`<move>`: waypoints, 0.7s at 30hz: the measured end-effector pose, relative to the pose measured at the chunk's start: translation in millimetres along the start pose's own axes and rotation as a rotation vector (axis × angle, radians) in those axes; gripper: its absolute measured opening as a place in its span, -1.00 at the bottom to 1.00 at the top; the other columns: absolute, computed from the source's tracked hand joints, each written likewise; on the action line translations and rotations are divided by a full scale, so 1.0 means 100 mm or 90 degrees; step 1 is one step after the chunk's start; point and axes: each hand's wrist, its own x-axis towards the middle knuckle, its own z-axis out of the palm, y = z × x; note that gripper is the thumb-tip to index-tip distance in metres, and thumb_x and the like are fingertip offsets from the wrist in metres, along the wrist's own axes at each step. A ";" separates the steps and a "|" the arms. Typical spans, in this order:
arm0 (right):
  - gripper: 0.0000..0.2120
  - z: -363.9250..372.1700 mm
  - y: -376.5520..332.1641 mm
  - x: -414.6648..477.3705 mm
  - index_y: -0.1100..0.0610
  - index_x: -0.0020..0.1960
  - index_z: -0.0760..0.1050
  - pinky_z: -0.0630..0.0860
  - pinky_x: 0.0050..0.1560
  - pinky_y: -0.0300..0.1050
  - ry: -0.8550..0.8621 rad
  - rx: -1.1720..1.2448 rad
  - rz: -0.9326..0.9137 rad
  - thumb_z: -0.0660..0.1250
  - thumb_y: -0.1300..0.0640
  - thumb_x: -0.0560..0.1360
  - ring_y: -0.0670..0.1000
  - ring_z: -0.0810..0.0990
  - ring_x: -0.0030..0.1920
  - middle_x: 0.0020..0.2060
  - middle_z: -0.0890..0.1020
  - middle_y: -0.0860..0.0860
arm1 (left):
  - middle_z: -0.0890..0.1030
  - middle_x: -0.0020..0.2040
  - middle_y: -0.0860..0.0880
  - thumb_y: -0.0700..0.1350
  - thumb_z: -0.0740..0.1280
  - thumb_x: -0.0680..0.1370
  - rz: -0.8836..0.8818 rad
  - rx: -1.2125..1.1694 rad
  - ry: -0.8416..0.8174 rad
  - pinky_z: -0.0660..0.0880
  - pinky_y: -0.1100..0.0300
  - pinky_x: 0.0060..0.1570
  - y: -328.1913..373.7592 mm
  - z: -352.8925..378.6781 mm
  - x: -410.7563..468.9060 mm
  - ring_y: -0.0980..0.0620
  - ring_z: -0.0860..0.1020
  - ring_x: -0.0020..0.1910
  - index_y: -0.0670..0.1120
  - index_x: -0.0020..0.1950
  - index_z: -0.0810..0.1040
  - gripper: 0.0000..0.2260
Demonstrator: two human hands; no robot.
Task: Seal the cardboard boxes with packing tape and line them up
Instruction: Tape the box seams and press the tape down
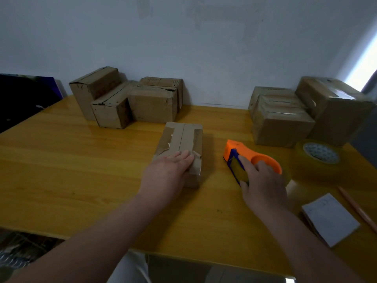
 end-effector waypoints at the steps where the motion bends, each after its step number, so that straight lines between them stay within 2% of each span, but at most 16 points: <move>1: -0.34 0.00 -0.02 -0.01 -0.09 0.54 0.04 0.40 0.13 -0.11 0.000 0.007 0.012 0.29 0.01 0.54 0.00 0.38 0.14 0.16 0.37 -0.02 | 0.16 0.52 0.21 0.06 0.11 0.65 0.000 -0.006 0.002 0.20 0.23 0.38 -0.01 0.00 -0.01 0.18 0.15 0.49 0.17 0.53 0.12 -0.56; 3: -0.34 0.00 -0.05 -0.03 -0.05 0.53 0.09 0.37 0.18 -0.10 0.028 0.005 0.016 0.32 0.05 0.53 0.03 0.34 0.20 0.20 0.34 0.00 | 0.22 0.49 0.23 0.07 0.15 0.63 0.003 -0.027 0.002 0.25 0.23 0.36 -0.05 0.00 -0.01 0.20 0.18 0.48 0.19 0.50 0.18 -0.57; 6: -0.35 -0.03 -0.21 -0.09 0.02 0.51 0.21 0.35 0.28 -0.06 0.083 0.072 -0.060 0.39 0.13 0.49 0.07 0.31 0.32 0.32 0.35 0.05 | 0.32 0.45 0.23 0.05 0.19 0.61 0.016 -0.051 -0.002 0.32 0.19 0.32 -0.09 -0.03 -0.03 0.20 0.26 0.44 0.19 0.45 0.30 -0.61; 10: -0.29 -0.05 -0.54 -0.19 -0.03 0.57 -0.07 0.08 0.46 -0.16 -0.069 0.213 -0.159 0.26 0.15 0.57 -0.06 0.02 0.51 0.53 0.07 -0.09 | 0.36 0.44 0.18 -0.03 0.21 0.60 0.043 -0.058 -0.027 0.33 0.17 0.32 -0.10 -0.07 -0.02 0.18 0.29 0.43 0.13 0.45 0.34 -0.60; 13: -0.24 0.01 -0.74 -0.22 0.04 0.57 -0.22 -0.03 0.44 -0.22 -0.144 0.263 -0.167 0.23 0.15 0.59 -0.07 -0.02 0.53 0.55 0.00 -0.08 | 0.37 0.43 0.16 -0.07 0.24 0.56 0.052 -0.055 -0.044 0.30 0.19 0.34 -0.12 -0.10 -0.01 0.18 0.29 0.43 0.10 0.45 0.34 -0.55; 15: -0.21 0.04 -0.78 -0.25 0.05 0.56 -0.26 0.03 0.44 -0.22 -0.168 0.301 -0.142 0.24 0.16 0.58 -0.06 0.02 0.52 0.55 0.02 -0.08 | 0.39 0.42 0.14 -0.07 0.25 0.52 0.053 -0.058 -0.052 0.31 0.19 0.34 -0.12 -0.12 0.00 0.19 0.31 0.42 0.08 0.44 0.37 -0.53; 17: -0.24 0.05 -0.75 -0.27 0.05 0.57 -0.19 0.12 0.43 -0.20 -0.172 0.276 -0.148 0.24 0.20 0.57 -0.05 0.10 0.51 0.54 0.07 -0.06 | 0.40 0.42 0.15 -0.04 0.27 0.50 0.047 -0.060 -0.055 0.31 0.20 0.33 -0.12 -0.13 0.01 0.20 0.32 0.41 0.09 0.43 0.38 -0.52; 19: -0.34 0.04 -0.68 -0.27 0.04 0.57 0.00 0.37 0.34 -0.13 -0.166 0.217 -0.164 0.23 0.18 0.57 0.00 0.35 0.38 0.46 0.28 -0.03 | 0.39 0.42 0.17 -0.02 0.27 0.50 0.044 -0.051 -0.058 0.32 0.20 0.31 -0.11 -0.14 0.02 0.20 0.32 0.41 0.11 0.43 0.37 -0.52; 21: -0.48 0.00 -0.63 -0.24 -0.03 0.51 0.21 0.53 0.11 -0.11 -0.136 0.187 -0.148 0.23 0.12 0.58 0.01 0.53 0.16 0.32 0.46 -0.03 | 0.35 0.44 0.18 -0.04 0.27 0.52 0.043 -0.031 -0.074 0.33 0.20 0.29 -0.09 -0.17 0.03 0.20 0.29 0.42 0.13 0.45 0.33 -0.52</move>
